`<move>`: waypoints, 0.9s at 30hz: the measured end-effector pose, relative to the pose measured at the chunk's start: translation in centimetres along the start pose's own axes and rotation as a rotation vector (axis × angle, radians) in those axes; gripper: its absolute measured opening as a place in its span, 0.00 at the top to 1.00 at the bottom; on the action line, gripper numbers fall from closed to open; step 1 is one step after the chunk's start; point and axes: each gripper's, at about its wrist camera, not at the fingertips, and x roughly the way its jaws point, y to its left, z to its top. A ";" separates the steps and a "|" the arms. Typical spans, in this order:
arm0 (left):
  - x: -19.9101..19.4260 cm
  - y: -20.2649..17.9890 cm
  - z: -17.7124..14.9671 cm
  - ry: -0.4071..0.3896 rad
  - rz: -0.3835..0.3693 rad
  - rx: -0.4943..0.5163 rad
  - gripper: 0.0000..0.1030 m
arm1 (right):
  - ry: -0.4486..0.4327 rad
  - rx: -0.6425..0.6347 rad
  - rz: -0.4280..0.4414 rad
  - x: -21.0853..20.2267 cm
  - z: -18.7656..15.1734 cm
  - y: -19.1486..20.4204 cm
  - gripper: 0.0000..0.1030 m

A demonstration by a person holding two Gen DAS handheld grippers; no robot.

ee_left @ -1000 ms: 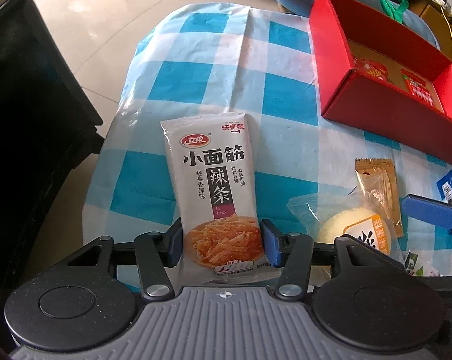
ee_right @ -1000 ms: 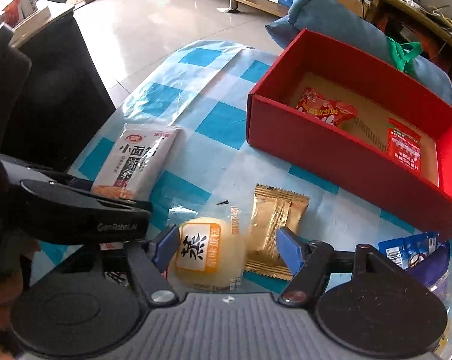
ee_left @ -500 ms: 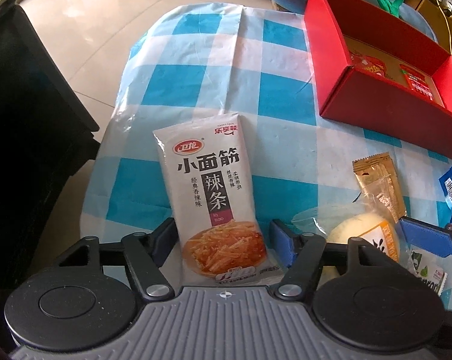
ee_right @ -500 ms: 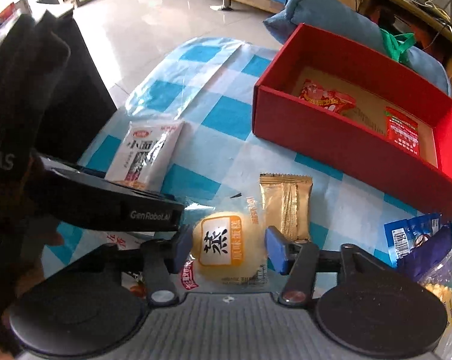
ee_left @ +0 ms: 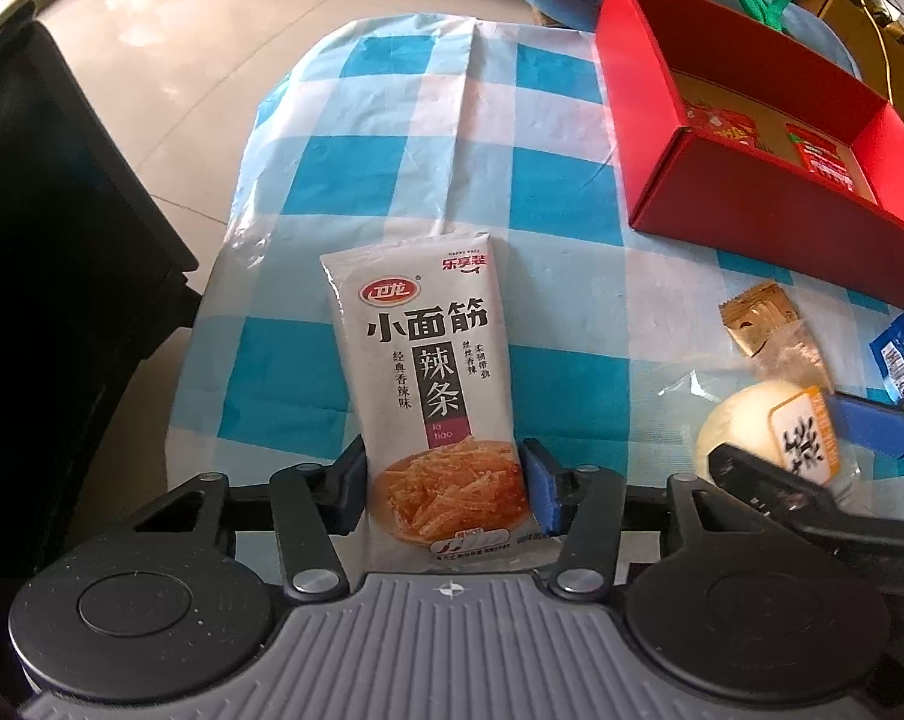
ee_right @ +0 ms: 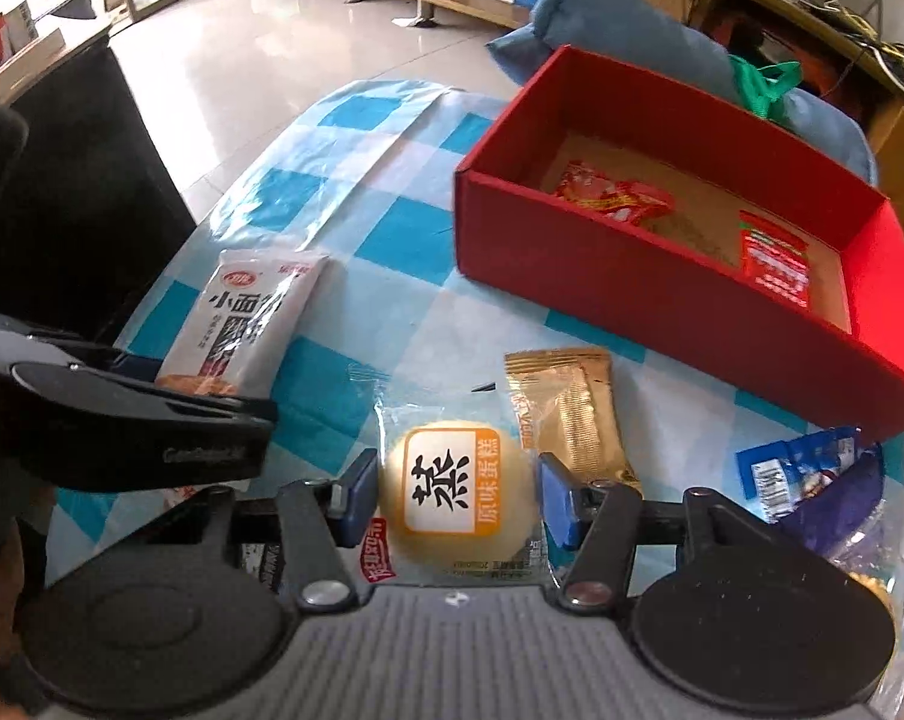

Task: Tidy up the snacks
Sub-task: 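Grasp white spicy-strip packet with left tool while right tool grasps wrapped bun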

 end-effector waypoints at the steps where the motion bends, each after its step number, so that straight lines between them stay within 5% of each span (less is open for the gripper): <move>1: 0.0 -0.1 0.0 -0.001 -0.001 0.003 0.44 | -0.005 0.009 -0.005 -0.1 0.1 -0.3 0.49; 27: -3.0 -4.9 -0.1 -0.081 -0.073 0.097 0.50 | -0.063 0.125 -0.058 -2.2 -0.6 -4.9 0.49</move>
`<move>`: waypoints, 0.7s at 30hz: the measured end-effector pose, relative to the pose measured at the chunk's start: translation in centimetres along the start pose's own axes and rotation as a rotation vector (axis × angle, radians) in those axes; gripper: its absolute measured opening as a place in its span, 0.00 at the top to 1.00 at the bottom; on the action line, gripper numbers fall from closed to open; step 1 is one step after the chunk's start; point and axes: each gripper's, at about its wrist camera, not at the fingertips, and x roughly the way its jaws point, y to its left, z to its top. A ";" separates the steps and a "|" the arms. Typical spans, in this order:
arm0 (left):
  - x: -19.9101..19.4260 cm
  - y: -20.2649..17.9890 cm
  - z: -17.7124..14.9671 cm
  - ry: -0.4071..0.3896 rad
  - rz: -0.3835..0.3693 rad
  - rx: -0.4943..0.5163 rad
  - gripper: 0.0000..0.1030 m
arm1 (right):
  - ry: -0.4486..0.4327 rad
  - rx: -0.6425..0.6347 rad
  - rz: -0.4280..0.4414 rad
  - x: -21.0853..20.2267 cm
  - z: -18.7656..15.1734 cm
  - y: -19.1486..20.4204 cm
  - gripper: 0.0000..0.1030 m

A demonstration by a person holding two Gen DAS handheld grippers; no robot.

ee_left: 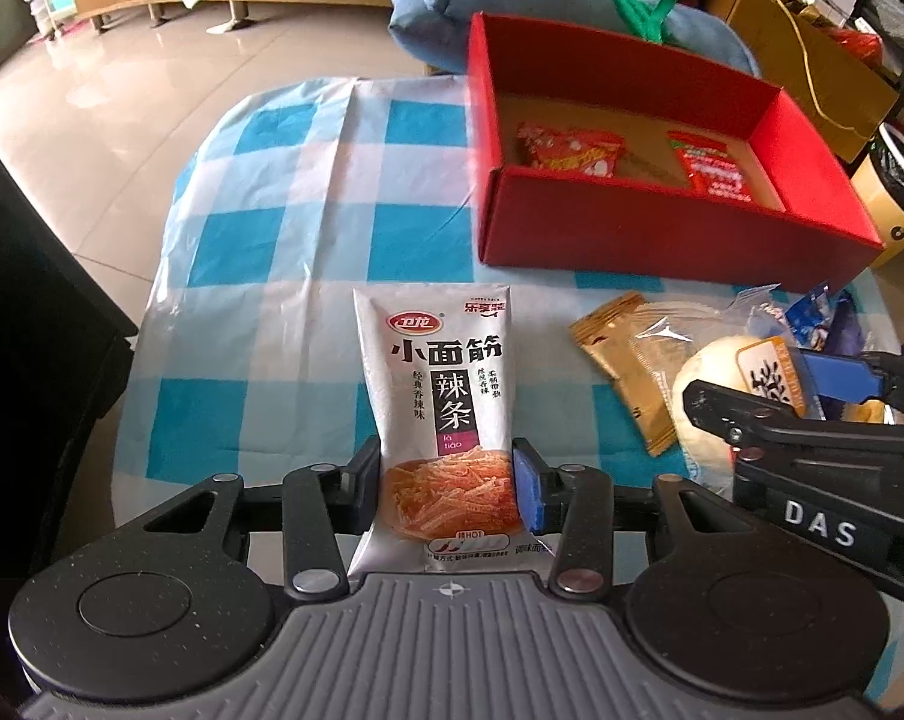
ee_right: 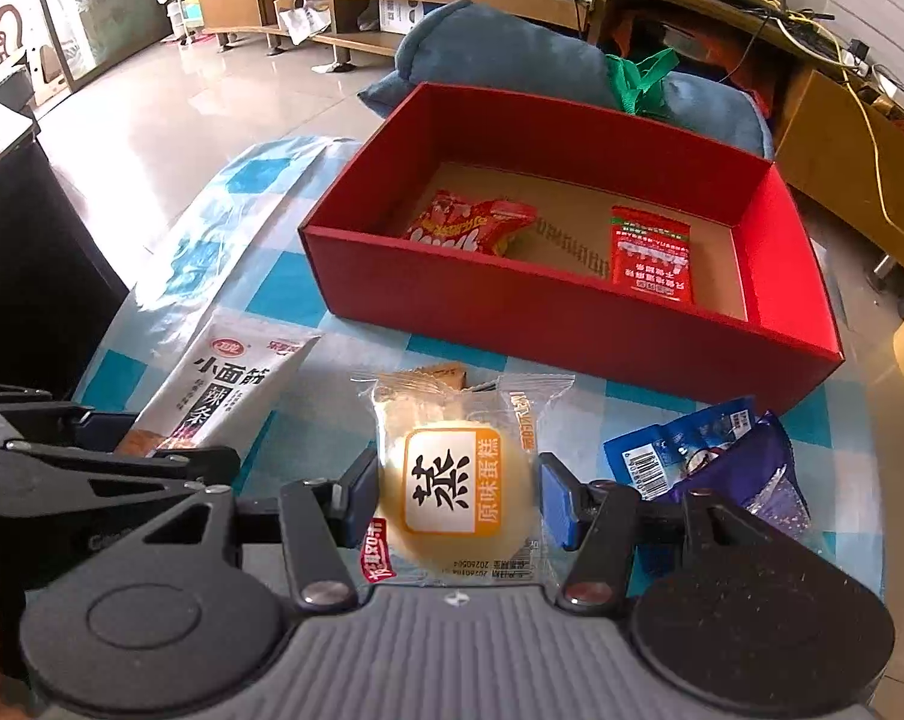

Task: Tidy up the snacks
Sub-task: 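Grasp white spicy-strip packet with left tool while right tool grasps wrapped bun, then carry both items into the red box and open both tools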

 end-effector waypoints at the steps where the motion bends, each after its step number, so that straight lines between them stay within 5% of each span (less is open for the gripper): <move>1: -0.1 -0.1 0.0 -0.004 -0.005 0.000 0.50 | -0.003 0.001 0.001 -0.1 0.0 0.0 0.49; 21: -2.4 -2.2 2.8 -0.102 -0.040 0.018 0.51 | -0.089 0.053 -0.019 -2.0 2.4 -2.2 0.49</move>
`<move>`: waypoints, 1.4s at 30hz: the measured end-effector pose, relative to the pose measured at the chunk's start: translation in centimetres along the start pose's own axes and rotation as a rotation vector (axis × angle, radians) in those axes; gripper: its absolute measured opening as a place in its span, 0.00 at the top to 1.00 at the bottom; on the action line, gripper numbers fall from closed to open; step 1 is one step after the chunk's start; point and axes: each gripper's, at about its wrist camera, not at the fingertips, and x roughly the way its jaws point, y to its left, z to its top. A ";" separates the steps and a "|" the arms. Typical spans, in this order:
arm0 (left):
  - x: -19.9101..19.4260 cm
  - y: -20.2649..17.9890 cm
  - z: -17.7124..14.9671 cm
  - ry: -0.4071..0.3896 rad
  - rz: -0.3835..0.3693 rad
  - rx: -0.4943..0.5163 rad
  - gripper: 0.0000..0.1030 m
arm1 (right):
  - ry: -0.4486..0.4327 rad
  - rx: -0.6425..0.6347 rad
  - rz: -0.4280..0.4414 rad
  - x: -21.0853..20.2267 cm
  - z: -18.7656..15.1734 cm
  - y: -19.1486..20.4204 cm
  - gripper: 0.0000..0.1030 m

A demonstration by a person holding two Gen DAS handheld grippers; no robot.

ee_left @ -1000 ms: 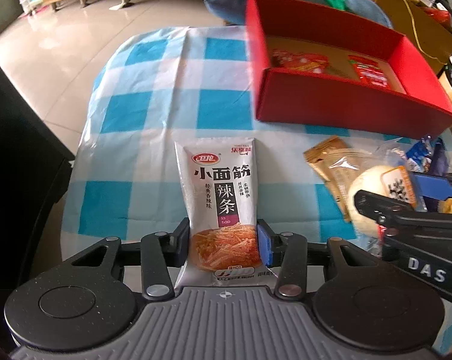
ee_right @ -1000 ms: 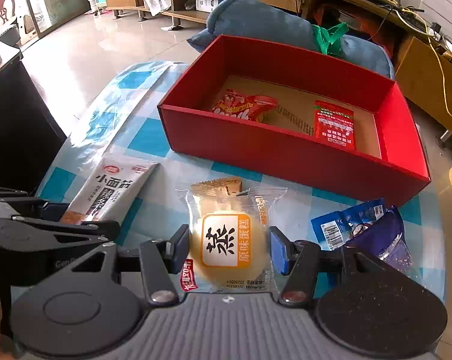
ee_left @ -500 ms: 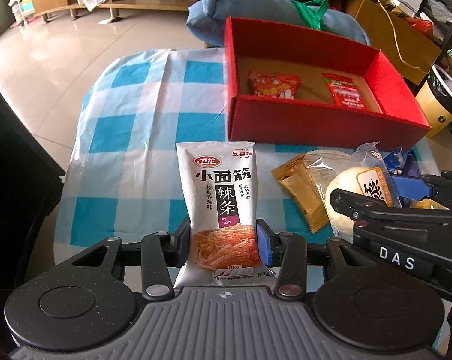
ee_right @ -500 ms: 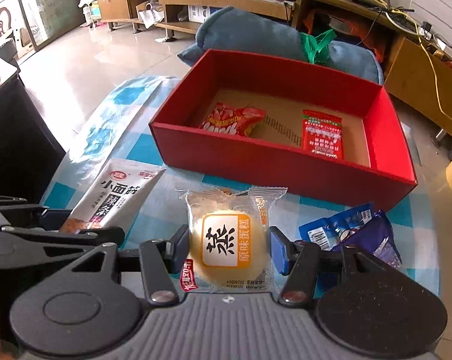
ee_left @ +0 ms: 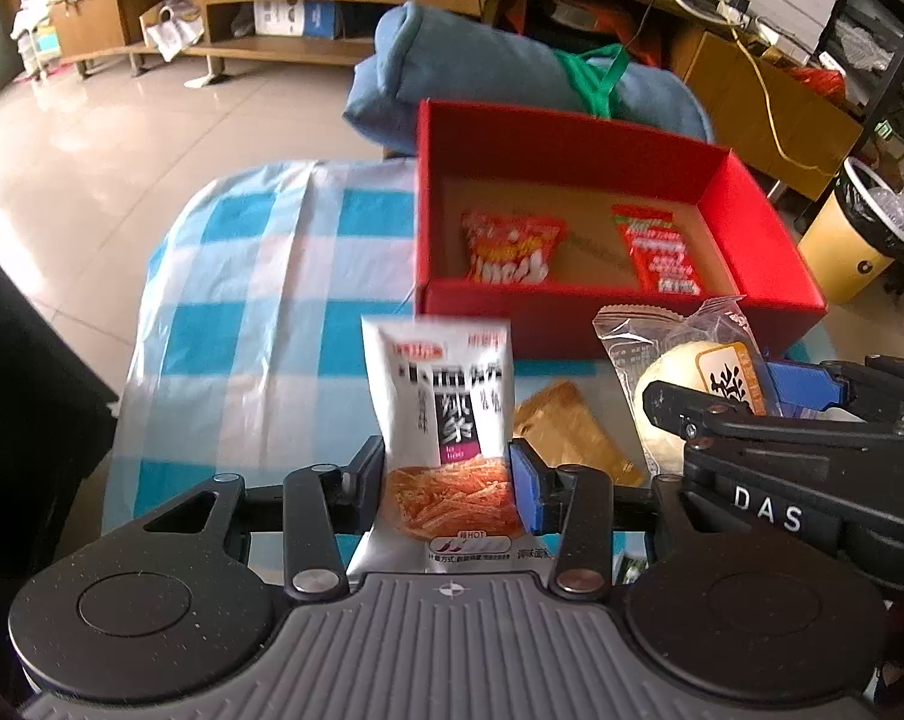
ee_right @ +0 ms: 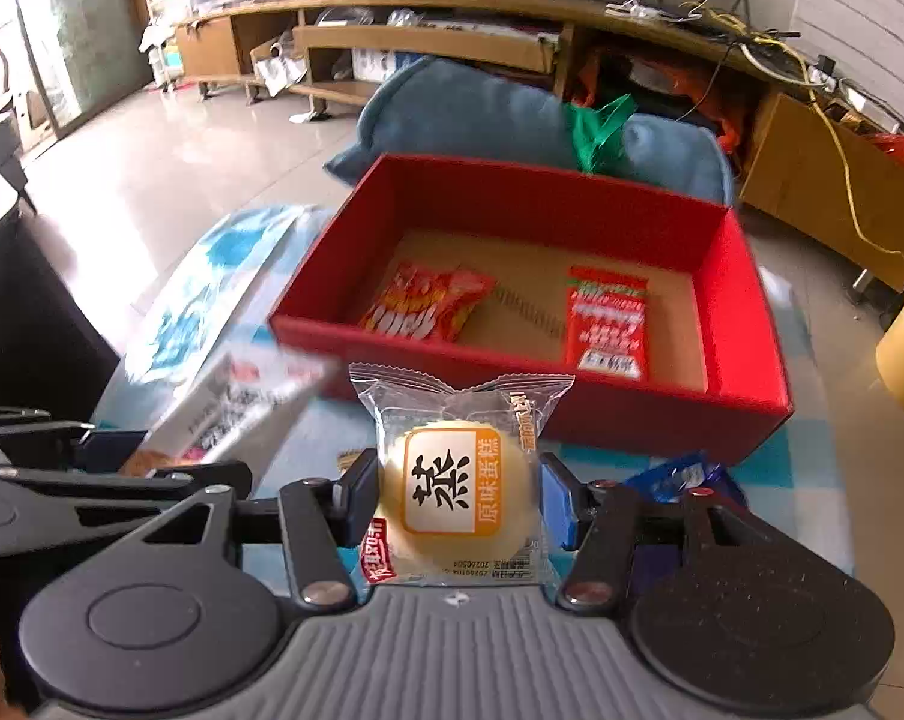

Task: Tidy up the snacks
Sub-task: 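Carry both items into the red box and open both tools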

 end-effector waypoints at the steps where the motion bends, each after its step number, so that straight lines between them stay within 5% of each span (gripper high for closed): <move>1: -0.1 -0.2 0.4 -0.008 0.001 0.006 0.51 | -0.007 0.005 -0.003 -0.1 0.3 -0.2 0.49; 7: -0.1 -1.7 3.2 -0.051 -0.002 0.037 0.63 | -0.048 0.044 -0.007 -0.3 2.5 -1.5 0.49; 12: 0.5 -1.1 3.7 -0.049 0.017 0.052 0.54 | -0.059 0.082 -0.015 -0.1 3.1 -3.1 0.49; 14: 1.5 -0.1 3.0 -0.002 0.012 0.016 0.36 | -0.044 0.082 -0.014 0.2 2.8 -3.2 0.49; 19: 5.9 0.1 0.9 0.156 0.037 0.002 0.35 | -0.006 0.052 -0.005 0.9 2.0 -2.2 0.49; 24: 8.2 -0.8 -0.5 0.219 0.048 0.033 0.37 | 0.025 0.020 0.005 1.6 1.5 -1.4 0.49; 28: 7.2 -0.6 -0.5 0.200 0.039 0.032 0.53 | 0.034 0.014 0.006 2.0 1.3 -1.4 0.49; 42: 0.9 -0.5 1.0 0.042 -0.022 -0.009 0.56 | -0.019 0.044 -0.011 0.4 1.8 -2.3 0.49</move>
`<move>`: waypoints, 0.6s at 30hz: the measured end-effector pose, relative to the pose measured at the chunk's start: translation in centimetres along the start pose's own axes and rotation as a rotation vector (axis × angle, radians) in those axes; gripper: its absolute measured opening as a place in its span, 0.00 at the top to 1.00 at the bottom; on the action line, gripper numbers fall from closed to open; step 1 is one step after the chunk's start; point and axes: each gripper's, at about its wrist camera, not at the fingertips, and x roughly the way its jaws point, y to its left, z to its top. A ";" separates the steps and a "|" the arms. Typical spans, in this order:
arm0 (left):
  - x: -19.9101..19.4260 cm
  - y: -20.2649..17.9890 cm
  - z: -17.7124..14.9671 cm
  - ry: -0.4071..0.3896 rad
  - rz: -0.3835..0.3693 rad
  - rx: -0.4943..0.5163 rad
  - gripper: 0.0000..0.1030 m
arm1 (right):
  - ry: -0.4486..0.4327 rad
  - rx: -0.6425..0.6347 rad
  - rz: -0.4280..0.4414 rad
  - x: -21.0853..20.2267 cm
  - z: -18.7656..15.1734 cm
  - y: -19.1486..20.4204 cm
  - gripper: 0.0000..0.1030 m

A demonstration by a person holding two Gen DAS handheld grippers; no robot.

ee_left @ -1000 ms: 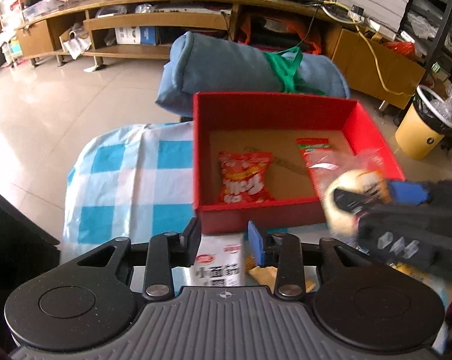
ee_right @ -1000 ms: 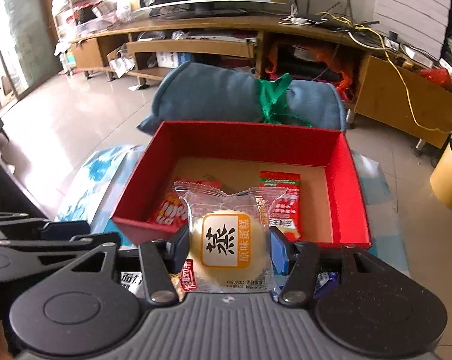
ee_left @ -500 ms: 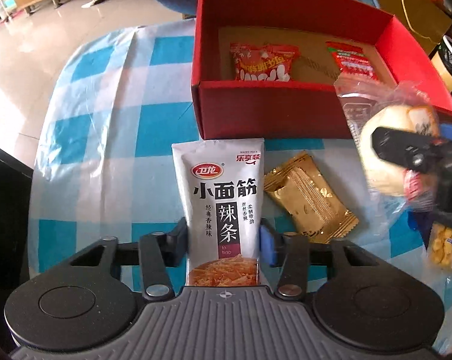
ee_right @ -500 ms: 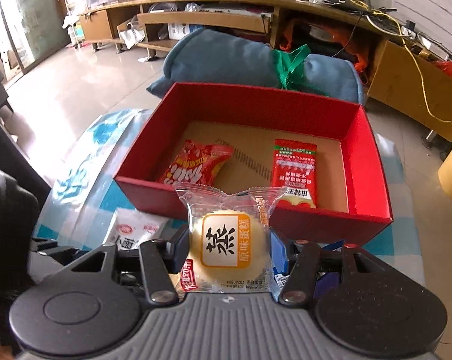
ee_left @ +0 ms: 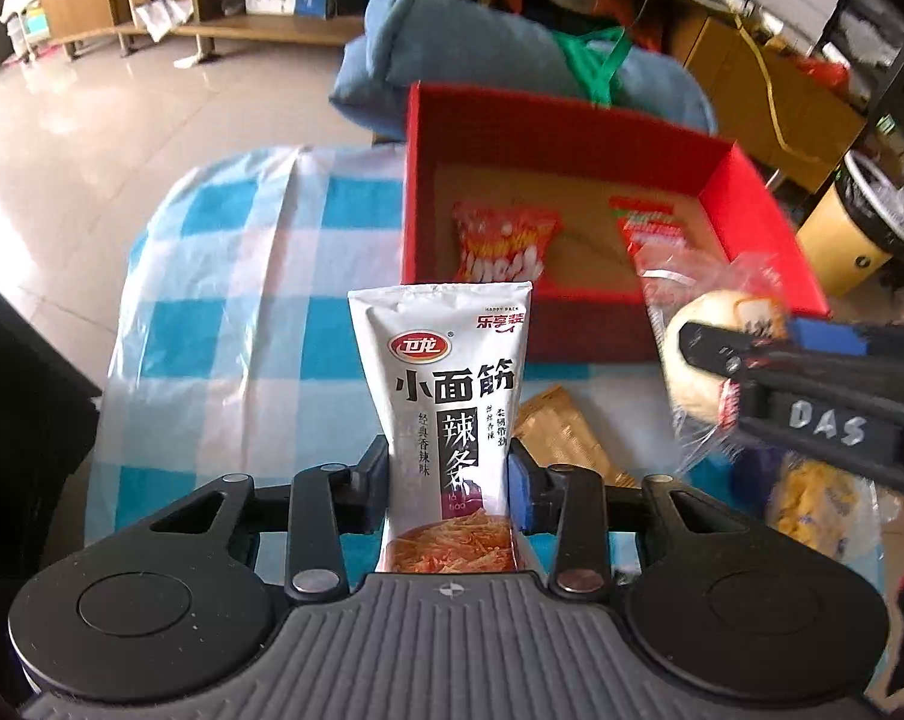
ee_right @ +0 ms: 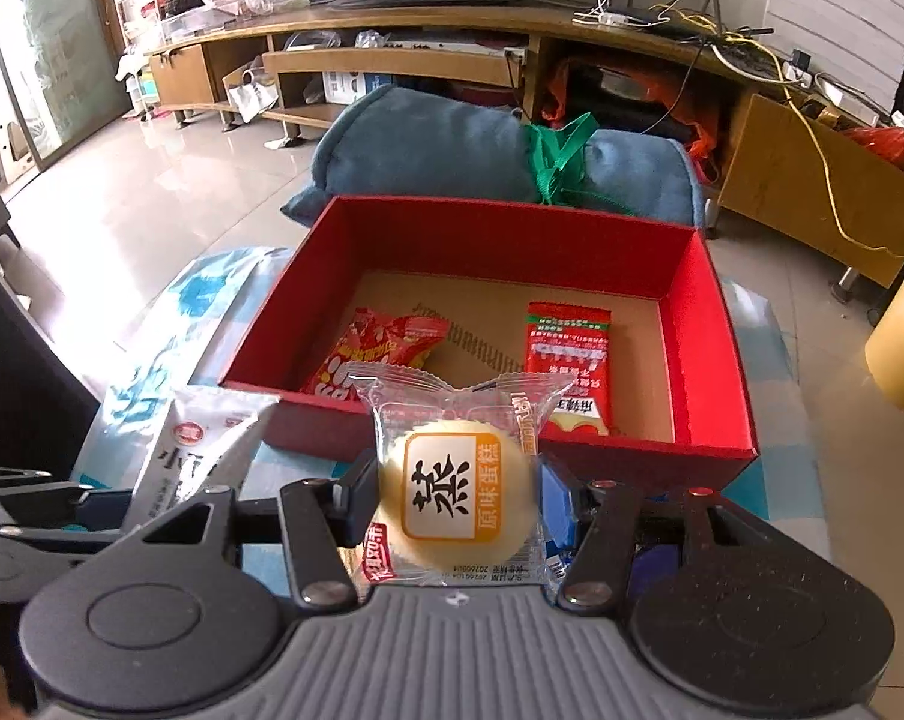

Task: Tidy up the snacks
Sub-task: 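Carry both items into the red box and open both tools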

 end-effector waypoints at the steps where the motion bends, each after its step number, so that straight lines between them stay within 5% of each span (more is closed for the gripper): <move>1: -0.2 -0.2 0.3 -0.011 0.000 0.001 0.56 | -0.003 0.002 -0.002 0.0 0.1 0.0 0.49; 18: 1.7 -3.2 6.6 -0.101 0.032 0.049 0.55 | -0.043 0.046 -0.060 2.1 3.8 -2.5 0.49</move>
